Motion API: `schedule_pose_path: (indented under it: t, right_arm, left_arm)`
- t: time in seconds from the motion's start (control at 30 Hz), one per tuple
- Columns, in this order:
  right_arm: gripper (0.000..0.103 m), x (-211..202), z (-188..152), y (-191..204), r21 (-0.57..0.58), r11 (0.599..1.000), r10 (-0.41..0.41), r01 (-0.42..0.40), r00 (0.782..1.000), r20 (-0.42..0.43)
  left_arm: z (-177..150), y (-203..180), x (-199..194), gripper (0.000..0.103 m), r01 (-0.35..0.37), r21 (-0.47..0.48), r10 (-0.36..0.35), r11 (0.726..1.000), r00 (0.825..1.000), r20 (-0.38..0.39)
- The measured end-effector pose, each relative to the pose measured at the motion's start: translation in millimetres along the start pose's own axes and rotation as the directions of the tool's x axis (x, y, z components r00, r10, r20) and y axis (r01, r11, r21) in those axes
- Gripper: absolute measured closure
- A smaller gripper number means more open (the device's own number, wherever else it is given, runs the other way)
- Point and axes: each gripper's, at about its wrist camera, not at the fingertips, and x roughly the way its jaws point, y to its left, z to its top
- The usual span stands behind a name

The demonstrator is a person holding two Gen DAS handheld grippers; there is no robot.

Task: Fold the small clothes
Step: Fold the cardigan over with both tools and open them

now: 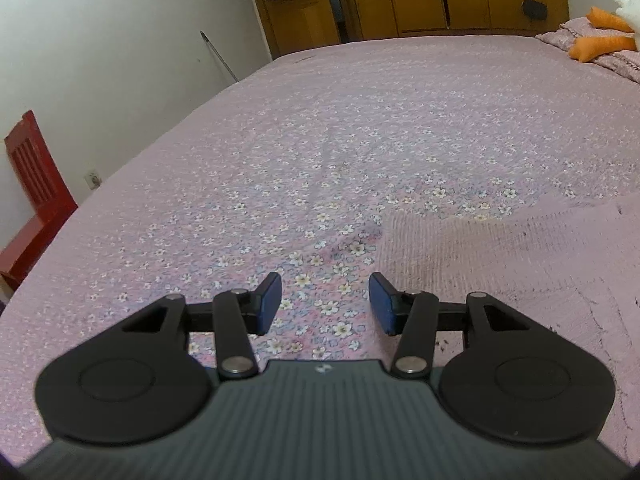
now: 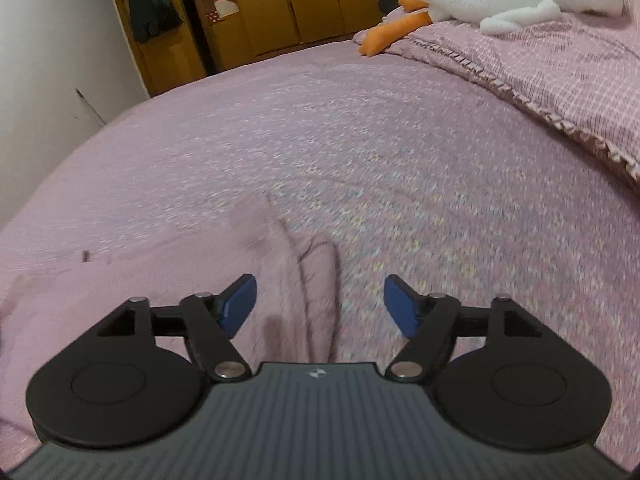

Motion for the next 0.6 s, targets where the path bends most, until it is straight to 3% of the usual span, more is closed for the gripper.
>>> schedule_pose_path:
  t: [0.13, 0.23, 0.4, 0.6]
  right_arm:
    - [0.02, -21.5, -9.8, -2.8, 0.023, 0.999, 0.042, -0.041, 0.999, -0.014]
    - [0.02, -31.3, -18.2, -6.5, 0.044, 0.997, 0.072, -0.07, 0.996, -0.058]
    - [0.02, -40.7, -35.4, -13.5, 0.117, 0.985, 0.141, -0.129, 0.984, -0.105]
    - [0.02, -45.4, -57.8, -14.9, 0.143, 0.979, 0.162, -0.144, 0.978, -0.129]
  left_arm:
    - [-4.3, 2.6, -12.3, 0.052, 0.026, -0.009, -0.026, 1.0, 0.999, -0.018]
    - [-9.5, 6.1, -26.5, 0.051, 0.084, -0.015, -0.084, 0.996, 0.996, -0.04]
    - [-22.2, 2.0, -47.9, 0.051, 0.15, -0.037, -0.153, 0.988, 0.984, -0.096]
    - [-41.7, 0.8, -80.9, 0.051, 0.216, -0.088, -0.226, 0.972, 0.966, -0.129]
